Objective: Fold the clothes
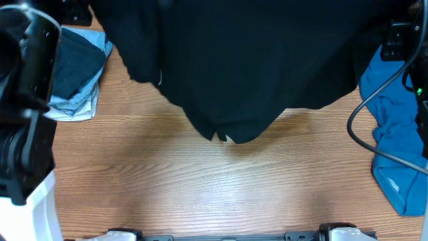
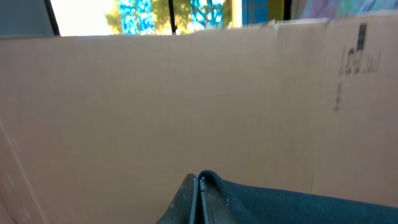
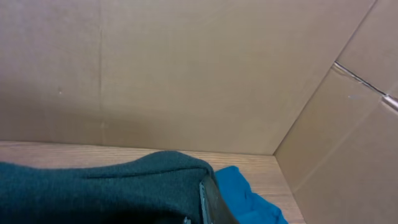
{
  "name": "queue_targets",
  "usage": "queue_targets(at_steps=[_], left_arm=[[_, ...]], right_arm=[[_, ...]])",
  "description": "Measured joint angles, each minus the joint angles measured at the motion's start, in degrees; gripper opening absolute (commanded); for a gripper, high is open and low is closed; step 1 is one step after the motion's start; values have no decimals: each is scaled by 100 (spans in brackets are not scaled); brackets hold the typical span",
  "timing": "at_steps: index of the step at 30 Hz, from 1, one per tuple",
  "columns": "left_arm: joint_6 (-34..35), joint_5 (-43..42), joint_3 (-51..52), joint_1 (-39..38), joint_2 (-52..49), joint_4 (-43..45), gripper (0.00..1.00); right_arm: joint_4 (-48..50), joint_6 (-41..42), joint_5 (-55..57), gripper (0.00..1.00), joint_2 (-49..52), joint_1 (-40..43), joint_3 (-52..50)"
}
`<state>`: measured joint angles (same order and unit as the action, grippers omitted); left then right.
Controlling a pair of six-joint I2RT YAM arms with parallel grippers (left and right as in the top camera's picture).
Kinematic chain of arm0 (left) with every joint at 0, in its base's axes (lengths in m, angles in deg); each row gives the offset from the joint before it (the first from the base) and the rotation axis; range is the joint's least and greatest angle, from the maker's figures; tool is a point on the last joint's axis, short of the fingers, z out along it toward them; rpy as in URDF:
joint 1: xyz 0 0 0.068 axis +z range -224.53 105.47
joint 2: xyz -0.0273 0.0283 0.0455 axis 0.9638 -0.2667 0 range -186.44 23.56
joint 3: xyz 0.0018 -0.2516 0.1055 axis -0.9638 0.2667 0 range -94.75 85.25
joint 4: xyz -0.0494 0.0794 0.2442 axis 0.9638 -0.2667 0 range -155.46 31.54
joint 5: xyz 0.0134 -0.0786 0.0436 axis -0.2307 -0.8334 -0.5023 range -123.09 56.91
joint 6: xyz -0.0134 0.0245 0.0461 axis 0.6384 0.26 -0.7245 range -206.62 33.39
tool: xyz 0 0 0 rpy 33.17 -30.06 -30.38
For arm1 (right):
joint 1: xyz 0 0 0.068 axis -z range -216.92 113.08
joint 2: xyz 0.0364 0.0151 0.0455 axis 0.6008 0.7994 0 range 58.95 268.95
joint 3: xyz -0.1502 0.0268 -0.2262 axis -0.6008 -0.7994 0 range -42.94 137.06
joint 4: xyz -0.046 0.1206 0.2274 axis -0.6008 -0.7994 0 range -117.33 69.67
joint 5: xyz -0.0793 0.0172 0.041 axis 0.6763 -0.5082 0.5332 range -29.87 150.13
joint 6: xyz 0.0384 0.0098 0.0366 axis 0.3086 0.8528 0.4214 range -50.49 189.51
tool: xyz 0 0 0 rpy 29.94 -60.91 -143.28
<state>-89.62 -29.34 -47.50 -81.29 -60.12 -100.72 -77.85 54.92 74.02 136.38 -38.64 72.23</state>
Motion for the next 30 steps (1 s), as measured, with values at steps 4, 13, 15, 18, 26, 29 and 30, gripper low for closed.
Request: queue_targets(at_steps=[4,13,15,18,26,29,30], left_arm=[[-42,72,0,0,-205,7,4],[-48,144,0,0,-173,-120,4],[-55,146,0,0,-24,-269,4],[-50,149,0,2,326,-518,4],[435,55,-55,2,1008,-1698,4],[595,-50,-66,2,940,-1797,4],[612,-61,-79,2,844,-1770,4]], right_arm=[[-35,-96,-339,4,116,107,13],[-269,-216,-555,4,214,125,17],[-428,-219,-660,4,151,125,37],[-710,-221,-896,4,22,127,205],[-1445,-127,-1572,4,-291,162,640],[-1357,-39,-1764,4,-256,173,645],[-1257,-22,-1814,4,-203,173,651]])
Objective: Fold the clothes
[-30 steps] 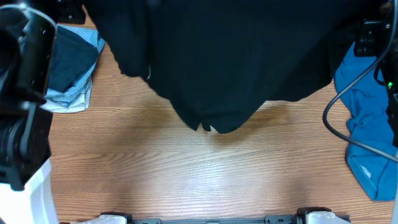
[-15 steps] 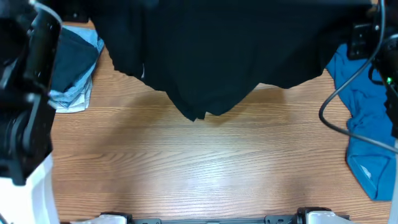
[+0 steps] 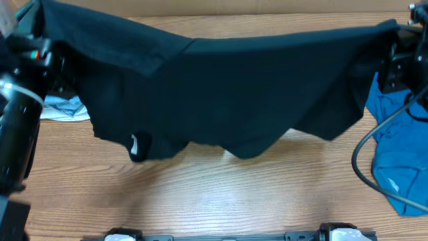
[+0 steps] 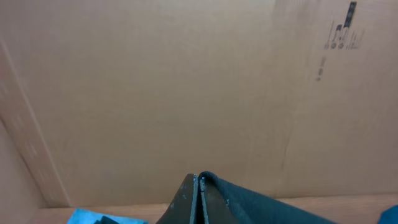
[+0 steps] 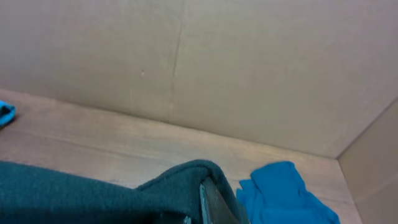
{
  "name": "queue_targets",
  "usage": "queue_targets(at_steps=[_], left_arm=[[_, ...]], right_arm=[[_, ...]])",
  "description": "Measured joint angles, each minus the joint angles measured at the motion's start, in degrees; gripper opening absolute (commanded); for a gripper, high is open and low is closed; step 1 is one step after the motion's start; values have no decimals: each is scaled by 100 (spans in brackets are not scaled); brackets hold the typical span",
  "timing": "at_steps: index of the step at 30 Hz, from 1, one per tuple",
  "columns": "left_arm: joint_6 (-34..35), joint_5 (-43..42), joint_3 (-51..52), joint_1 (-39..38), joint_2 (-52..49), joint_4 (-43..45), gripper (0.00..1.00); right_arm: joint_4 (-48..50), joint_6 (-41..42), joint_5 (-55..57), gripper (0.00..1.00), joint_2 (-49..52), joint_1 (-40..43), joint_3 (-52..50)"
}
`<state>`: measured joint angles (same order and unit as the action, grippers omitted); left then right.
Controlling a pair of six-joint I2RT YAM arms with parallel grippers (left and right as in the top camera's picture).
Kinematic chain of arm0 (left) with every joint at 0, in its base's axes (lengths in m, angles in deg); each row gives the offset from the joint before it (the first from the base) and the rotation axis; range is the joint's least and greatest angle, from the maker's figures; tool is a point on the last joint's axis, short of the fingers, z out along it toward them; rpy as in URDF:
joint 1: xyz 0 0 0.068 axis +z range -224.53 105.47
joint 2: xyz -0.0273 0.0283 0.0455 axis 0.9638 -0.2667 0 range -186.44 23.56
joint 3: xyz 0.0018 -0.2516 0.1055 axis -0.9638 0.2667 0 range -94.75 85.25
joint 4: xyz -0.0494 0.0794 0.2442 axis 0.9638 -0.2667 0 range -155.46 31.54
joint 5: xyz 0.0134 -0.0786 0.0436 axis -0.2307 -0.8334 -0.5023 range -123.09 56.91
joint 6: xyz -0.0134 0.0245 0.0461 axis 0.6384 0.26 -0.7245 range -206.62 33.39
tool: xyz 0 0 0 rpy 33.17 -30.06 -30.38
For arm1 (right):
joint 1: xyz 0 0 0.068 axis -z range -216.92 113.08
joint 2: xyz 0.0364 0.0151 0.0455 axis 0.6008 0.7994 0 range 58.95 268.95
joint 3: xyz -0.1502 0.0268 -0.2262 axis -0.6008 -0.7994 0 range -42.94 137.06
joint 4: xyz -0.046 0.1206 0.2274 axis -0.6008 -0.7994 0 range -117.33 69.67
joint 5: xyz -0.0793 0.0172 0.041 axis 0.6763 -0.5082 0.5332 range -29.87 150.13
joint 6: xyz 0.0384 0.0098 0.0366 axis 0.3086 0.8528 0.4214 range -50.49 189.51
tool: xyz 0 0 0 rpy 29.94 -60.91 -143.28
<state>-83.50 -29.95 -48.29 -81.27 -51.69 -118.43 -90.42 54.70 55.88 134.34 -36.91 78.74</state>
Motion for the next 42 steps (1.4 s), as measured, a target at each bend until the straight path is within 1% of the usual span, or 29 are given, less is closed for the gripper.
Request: queue_targets(at_steps=[2,6,9,10,12,13,14,15,19,21,23,24,26,30,33,37,39,42], left_arm=[[-2,-13,-2,0,-195,90,4],[-74,-15,-28,13,-1014,798,4],[-181,-39,-26,94,-1779,1729,4],[-203,-63,-15,168,-2116,2218,4],[-221,-83,11,306,-2575,2911,4],[-225,-103,17,358,-2715,3228,4],[-245,-149,31,422,-2852,3622,4],[-291,-271,39,520,-3016,4118,4],[-348,-828,74,876,-3187,5429,4],[-350,-1019,57,1045,-3167,5783,4],[-348,-1237,28,1202,-3139,5731,4],[-350,-1370,17,1266,-3136,5554,4],[-352,-1582,4,1351,-3136,4903,4],[-522,-1681,2,1364,-3163,3685,4],[-612,-1467,-2,1362,-3270,2835,4],[-656,-955,0,1360,-3740,1818,4],[-658,-861,0,1360,-3928,1528,4],[-664,-726,11,1357,-4203,833,4]], right_arm=[[203,24,-37,4,168,0,20],[903,63,-76,4,809,0,46],[1853,79,-94,4,1440,2,46],[2197,83,-94,4,1672,2,46],[2964,90,-105,4,2092,2,42],[3259,90,-118,4,2223,0,39],[3762,109,-133,4,2378,0,37],[4151,107,-133,4,2490,0,37],[5333,240,-122,4,2614,0,24],[5637,289,-129,4,2566,0,26],[5600,317,-133,4,2538,-2,31],[5475,323,-149,4,2538,-4,35],[5095,326,-223,4,2555,-7,35],[4081,323,-350,4,2817,-7,66],[3370,319,-424,4,3211,-7,74],[2380,205,-605,4,3919,-7,66],[2068,166,-647,4,4109,-13,66],[1438,120,-693,4,4295,-15,59]])
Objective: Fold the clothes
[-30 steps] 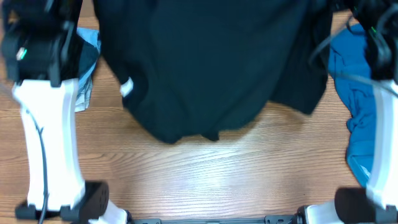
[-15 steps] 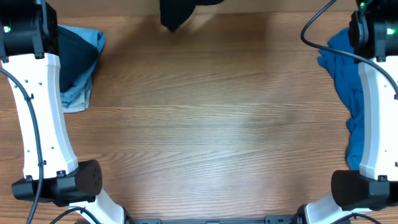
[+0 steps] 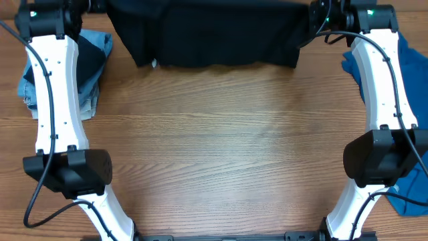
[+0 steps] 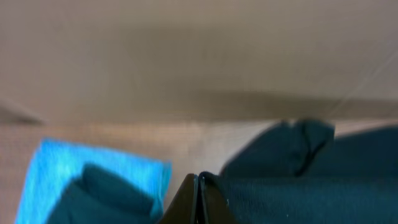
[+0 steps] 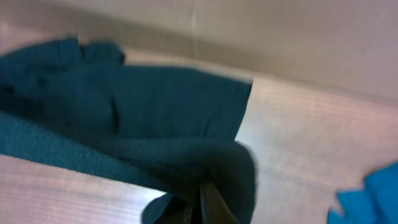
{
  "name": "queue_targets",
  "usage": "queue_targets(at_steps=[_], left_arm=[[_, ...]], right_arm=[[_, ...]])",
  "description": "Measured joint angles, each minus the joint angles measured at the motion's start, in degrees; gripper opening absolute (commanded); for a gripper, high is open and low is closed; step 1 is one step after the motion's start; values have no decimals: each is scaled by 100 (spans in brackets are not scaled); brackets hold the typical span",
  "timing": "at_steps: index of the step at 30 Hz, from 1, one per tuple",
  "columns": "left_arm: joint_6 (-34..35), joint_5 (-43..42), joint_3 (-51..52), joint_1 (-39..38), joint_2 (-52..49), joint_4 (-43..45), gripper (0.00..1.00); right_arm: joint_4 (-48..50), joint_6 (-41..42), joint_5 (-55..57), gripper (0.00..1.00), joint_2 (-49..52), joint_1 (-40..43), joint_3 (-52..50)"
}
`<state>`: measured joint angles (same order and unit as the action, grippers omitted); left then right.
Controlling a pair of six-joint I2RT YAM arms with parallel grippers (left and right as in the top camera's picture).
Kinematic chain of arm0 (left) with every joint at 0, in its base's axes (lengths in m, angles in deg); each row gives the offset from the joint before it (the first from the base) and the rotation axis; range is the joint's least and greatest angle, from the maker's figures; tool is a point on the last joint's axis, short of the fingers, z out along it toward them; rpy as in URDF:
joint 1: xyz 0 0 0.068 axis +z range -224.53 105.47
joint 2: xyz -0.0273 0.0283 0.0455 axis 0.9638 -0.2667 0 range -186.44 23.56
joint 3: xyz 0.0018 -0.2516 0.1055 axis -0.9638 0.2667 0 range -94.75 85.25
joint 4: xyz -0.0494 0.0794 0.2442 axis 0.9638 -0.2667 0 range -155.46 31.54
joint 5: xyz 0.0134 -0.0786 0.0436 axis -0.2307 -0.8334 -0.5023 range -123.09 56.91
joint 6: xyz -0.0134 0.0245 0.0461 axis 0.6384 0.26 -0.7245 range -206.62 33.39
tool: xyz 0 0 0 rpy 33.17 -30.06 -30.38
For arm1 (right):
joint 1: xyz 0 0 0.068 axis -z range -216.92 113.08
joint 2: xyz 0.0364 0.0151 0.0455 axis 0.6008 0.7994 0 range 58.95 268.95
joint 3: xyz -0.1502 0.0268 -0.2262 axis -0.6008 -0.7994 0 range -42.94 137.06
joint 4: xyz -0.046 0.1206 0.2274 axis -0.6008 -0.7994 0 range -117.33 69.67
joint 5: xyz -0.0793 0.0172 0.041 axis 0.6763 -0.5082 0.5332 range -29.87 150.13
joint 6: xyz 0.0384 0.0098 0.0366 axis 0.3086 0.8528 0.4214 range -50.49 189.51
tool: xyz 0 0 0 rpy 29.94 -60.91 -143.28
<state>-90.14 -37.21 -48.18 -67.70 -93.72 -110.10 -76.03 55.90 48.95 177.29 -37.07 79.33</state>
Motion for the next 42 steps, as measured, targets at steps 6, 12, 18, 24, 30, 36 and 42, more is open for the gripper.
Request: queue_targets(at_steps=[6,12,18,24,30,36,42], left_arm=[[15,81,-2,2,-33,-1178,4],[87,-63,-2,2,-33,-2238,4],[479,-129,-2,4,-33,-3060,4],[739,-142,-2,-9,-33,-3523,4],[1012,-136,269,-297,-31,-3665,4],[1169,-114,1788,-671,-28,-3285,4],[1263,-107,3300,-874,-28,-2787,4]], right_arm=[[-1200,-22,0,4,2,0,2],[-2162,-20,96,4,2,2,2],[-2929,-17,162,4,2,11,2],[-3093,-17,177,4,0,13,-260],[-2717,11,221,4,2,33,-1342],[-2590,9,262,4,2,92,-1851],[-2761,308,262,4,2,92,-2039]])
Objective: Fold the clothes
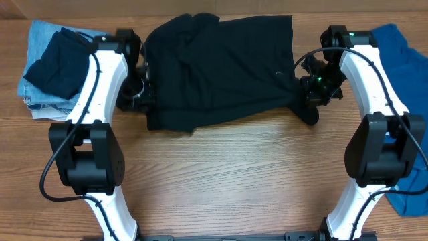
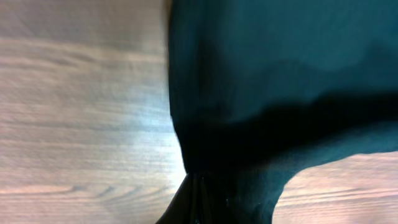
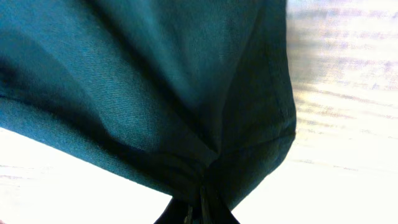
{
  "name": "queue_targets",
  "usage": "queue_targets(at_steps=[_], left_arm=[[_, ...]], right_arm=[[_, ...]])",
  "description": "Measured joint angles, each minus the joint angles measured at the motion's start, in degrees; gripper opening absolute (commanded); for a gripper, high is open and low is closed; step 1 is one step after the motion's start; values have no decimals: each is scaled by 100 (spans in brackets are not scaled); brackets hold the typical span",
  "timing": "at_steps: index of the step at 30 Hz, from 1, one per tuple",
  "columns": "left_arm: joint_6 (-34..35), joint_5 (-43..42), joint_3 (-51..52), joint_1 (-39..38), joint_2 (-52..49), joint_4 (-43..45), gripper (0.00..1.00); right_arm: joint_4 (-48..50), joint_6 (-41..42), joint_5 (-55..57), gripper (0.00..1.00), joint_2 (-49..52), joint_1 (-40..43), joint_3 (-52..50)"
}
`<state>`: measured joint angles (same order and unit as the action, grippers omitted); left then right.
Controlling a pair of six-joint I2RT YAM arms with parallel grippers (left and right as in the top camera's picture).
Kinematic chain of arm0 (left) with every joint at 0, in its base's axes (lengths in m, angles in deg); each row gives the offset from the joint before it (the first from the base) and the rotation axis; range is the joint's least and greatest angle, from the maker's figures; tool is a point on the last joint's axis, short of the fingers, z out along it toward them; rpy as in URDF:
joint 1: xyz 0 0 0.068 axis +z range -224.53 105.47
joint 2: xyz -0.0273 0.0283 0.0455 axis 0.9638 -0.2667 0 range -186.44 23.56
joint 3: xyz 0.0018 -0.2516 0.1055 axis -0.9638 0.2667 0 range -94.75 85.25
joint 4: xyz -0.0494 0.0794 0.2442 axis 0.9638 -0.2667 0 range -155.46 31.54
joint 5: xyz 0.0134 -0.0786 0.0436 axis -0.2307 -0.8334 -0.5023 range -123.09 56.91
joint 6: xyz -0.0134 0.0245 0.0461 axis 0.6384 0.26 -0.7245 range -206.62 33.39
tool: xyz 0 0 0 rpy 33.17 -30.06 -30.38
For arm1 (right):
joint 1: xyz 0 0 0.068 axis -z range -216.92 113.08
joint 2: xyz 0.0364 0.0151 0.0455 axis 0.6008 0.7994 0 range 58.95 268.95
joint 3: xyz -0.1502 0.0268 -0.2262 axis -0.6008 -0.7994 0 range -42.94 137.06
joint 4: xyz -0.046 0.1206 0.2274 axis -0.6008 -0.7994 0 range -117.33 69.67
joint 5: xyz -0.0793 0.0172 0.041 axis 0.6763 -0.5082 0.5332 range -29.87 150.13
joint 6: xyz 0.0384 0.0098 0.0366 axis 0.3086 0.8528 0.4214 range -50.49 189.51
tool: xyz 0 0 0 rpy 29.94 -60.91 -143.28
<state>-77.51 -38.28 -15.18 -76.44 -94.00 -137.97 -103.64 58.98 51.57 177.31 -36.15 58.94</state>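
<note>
A dark teal-black garment (image 1: 221, 67) lies spread on the wooden table (image 1: 221, 181) at the back middle, its near edge sagging between the two arms. My left gripper (image 1: 142, 100) is shut on the garment's near left corner (image 2: 211, 149). My right gripper (image 1: 309, 100) is shut on the near right corner, where the cloth (image 3: 186, 112) bunches into folds at the fingers. Both grippers sit low, close to the tabletop.
A folded pile of dark and light-blue clothes (image 1: 50, 63) lies at the back left. A bright blue garment (image 1: 404, 73) lies along the right edge, behind the right arm. Bare wood fills the front half of the table.
Both grippers have come nearer and lower with the garment. It hung at the far edge then; now it lies flat on the table with its near corners still held.
The garment hung high between both shut grippers, close under the camera. Then it was stretched wide between them, lower. Then it was held at the far edge of the table. Now it is laid out on the table, both corners still gripped.
</note>
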Motion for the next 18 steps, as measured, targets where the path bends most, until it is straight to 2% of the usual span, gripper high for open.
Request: queue_targets(at_steps=[11,18], left_arm=[[0,57,758,0,0,-118,4],[4,245,944,0,0,-413,4]], right_arm=[[140,474,0,4,0,0,-1115],[48,586,0,4,0,0,-1213]])
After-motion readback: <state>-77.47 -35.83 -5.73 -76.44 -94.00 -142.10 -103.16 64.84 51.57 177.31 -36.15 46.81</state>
